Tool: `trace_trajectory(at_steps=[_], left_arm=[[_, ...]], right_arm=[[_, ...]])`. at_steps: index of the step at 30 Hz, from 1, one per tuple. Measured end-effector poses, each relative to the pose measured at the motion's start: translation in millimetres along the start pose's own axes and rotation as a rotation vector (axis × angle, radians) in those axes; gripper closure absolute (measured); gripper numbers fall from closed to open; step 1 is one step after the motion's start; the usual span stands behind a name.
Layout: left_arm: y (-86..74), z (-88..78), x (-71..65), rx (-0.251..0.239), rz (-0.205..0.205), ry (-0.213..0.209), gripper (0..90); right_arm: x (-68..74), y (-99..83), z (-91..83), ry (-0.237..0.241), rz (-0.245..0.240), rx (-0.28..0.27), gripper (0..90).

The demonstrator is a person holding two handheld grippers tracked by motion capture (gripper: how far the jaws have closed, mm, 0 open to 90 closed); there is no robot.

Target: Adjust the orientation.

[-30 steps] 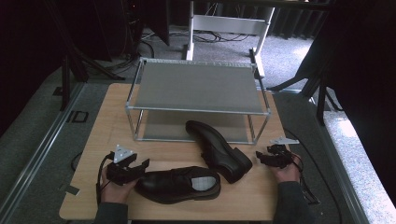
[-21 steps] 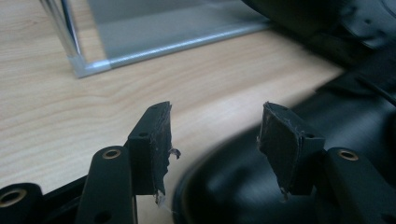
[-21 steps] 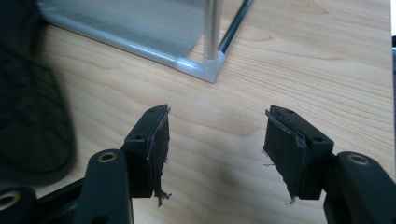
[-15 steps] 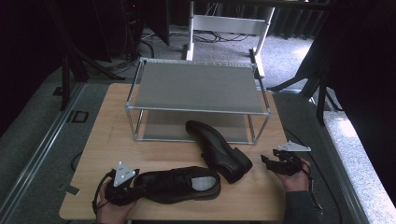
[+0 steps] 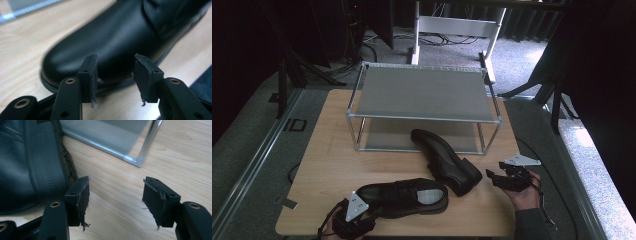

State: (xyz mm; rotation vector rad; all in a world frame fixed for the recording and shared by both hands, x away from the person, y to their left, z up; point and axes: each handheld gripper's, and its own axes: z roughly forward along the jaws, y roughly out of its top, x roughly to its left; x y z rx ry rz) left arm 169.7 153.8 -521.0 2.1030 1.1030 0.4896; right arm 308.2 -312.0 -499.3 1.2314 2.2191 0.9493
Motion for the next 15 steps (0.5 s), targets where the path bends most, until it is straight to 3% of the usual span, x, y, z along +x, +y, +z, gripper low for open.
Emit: trace_trajectory(at_steps=[4,11,13,15], left_arm=[[2.3,2.4,3.2,-0.001,-0.009,0.013,60.7],[13.4,17.4,8.7,-0.008,-0.005,0.055,56.6],[17.4,22.3,11.8,-0.014,-0.005,0.051,55.3],[20.8,26.6,17.1,-0.029,-0.031,0.033,55.3]], right_arm=[[4.6,0.3,-1.6,0.007,-0.013,0.003,37.4],[14.8,5.7,-4.7,0.026,-0.043,-0.008,37.5],[18.6,7.5,-5.5,0.032,-0.055,-0.011,37.5],[21.9,9.3,-5.9,0.038,-0.065,-0.015,37.5]])
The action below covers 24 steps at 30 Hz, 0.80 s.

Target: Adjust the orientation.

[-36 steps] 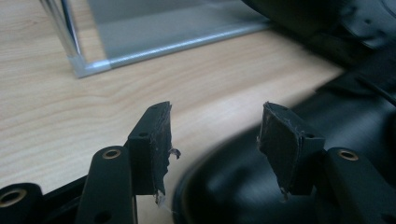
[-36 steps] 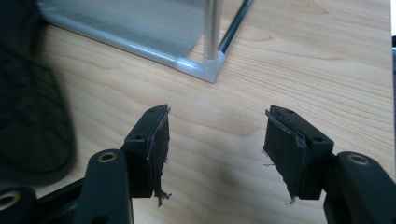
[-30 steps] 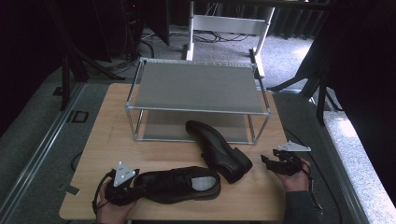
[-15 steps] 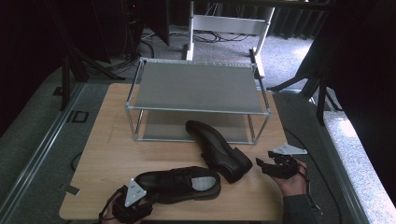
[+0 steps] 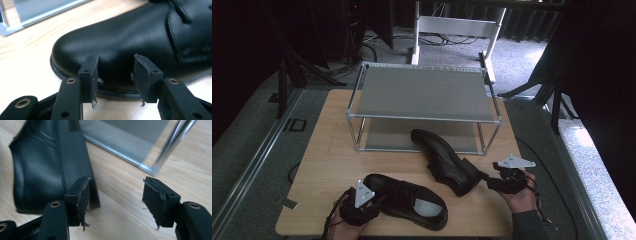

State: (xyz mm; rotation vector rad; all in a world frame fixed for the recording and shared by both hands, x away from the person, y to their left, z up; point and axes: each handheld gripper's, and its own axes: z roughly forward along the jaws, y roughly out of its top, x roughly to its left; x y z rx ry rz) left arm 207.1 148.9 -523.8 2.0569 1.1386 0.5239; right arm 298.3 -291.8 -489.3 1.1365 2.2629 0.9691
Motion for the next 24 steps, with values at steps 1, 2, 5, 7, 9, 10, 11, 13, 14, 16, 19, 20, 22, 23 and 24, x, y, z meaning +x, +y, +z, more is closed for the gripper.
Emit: trace_trajectory(at_steps=[1,2,5,7,9,10,11,13,14,16,19,20,22,23,24], left_arm=[[1.5,1.1,2.6,-0.002,-0.013,-0.010,55.3],[2.4,1.4,4.5,0.000,-0.031,-0.017,55.0],[0.0,-4.0,5.3,0.008,-0.067,-0.029,53.7],[-4.0,-8.3,1.4,0.024,-0.058,-0.054,53.8],[-8.3,-11.5,-5.1,0.039,-0.048,-0.073,54.8],[-10.4,-12.3,-9.1,0.049,-0.038,-0.082,55.4],[-13.0,-12.8,-14.9,0.068,-0.012,-0.092,55.9],[-15.5,-10.6,-21.8,0.083,-0.004,-0.113,57.1],[-15.9,-8.1,-25.1,0.089,0.004,-0.124,57.8],[-15.9,-3.8,-29.2,0.099,0.008,-0.136,58.0],[-14.9,1.2,-35.0,0.097,0.015,-0.113,56.0],[-14.2,2.8,-32.7,0.090,-0.010,-0.122,56.0],[-13.1,5.0,-32.9,0.085,-0.021,-0.117,56.1],[-12.4,6.4,-33.0,0.081,-0.021,-0.116,56.1],[-11.7,8.1,-32.7,0.077,-0.020,-0.118,56.1]], right_arm=[[1.5,1.0,0.0,0.003,-0.003,-0.003,37.5],[2.7,2.0,-0.1,0.005,-0.008,-0.004,37.5],[6.6,4.5,-0.9,0.015,-0.019,-0.008,37.5],[9.2,5.8,-2.0,0.026,-0.025,-0.013,37.7],[12.0,7.4,-2.6,0.037,-0.034,-0.015,38.3],[14.1,8.3,-3.0,0.041,-0.038,-0.016,39.0],[16.2,9.2,-3.1,0.048,-0.045,-0.016,39.4],[22.2,11.9,-2.8,0.067,-0.059,-0.020,40.2],[24.9,13.1,-2.3,0.068,-0.069,-0.022,40.4],[27.6,14.4,-1.7,0.071,-0.078,-0.024,40.6],[34.4,18.6,0.4,0.086,-0.102,-0.027,40.6],[38.5,21.5,1.9,0.099,-0.118,-0.037,40.5],[41.4,23.8,3.8,0.113,-0.124,-0.037,40.4],[42.9,25.0,5.0,0.118,-0.130,-0.040,40.3],[45.0,26.1,5.9,0.123,-0.133,-0.043,40.1]])
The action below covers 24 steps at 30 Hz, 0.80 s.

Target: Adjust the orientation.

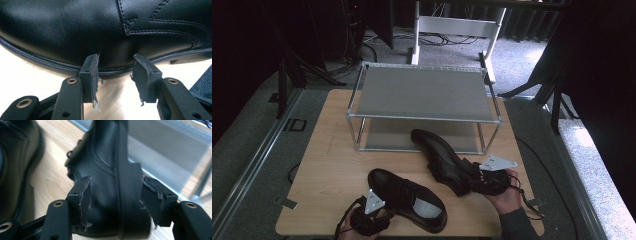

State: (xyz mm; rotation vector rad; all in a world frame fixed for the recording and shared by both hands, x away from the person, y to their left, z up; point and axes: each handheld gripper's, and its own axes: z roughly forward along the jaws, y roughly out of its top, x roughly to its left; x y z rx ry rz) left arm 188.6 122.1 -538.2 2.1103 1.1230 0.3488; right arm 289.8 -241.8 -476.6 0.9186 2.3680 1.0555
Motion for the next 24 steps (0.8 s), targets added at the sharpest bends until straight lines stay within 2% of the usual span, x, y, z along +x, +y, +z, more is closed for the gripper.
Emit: trace_trajectory(at_steps=[3,7,11,17,24], left_arm=[[3.1,3.1,0.4,-0.001,-0.001,-0.003,56.2],[12.2,16.2,1.2,-0.024,-0.005,-0.024,56.7],[19.6,24.2,2.7,-0.028,-0.007,-0.037,59.0],[27.4,30.3,5.3,-0.026,0.000,-0.032,59.3],[32.3,35.6,10.0,-0.031,-0.009,-0.033,58.8]], right_arm=[[4.6,3.2,3.8,0.017,-0.019,-0.003,39.4],[7.5,6.8,10.6,0.030,-0.031,0.006,37.8],[10.4,10.2,17.9,0.027,-0.054,0.019,29.7],[14.0,12.4,25.9,-0.010,-0.091,0.034,20.0],[14.1,11.7,30.6,-0.052,-0.120,0.042,15.9]])
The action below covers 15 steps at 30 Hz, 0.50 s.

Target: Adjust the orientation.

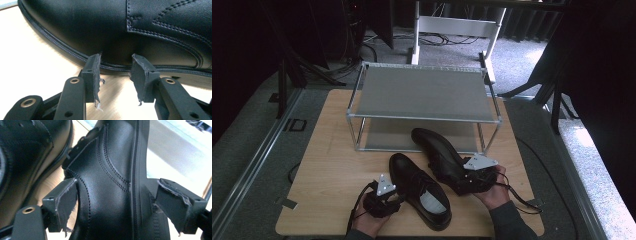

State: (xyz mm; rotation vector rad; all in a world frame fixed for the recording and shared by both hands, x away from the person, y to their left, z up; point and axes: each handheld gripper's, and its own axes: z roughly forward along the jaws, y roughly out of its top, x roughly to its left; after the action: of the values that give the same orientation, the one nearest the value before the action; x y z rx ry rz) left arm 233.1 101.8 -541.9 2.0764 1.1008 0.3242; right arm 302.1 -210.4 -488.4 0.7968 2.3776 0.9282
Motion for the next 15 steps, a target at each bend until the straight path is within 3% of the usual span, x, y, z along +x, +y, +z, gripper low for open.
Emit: trace_trajectory(at_steps=[5,15], left_arm=[[1.4,1.4,1.5,-0.001,-0.002,-0.001,57.9],[1.9,2.9,5.3,-0.002,-0.011,-0.014,56.1]], right_arm=[[0.1,0.0,3.1,-0.028,-0.018,0.013,14.1],[-9.4,2.2,5.6,-0.021,-0.004,0.025,14.1]])
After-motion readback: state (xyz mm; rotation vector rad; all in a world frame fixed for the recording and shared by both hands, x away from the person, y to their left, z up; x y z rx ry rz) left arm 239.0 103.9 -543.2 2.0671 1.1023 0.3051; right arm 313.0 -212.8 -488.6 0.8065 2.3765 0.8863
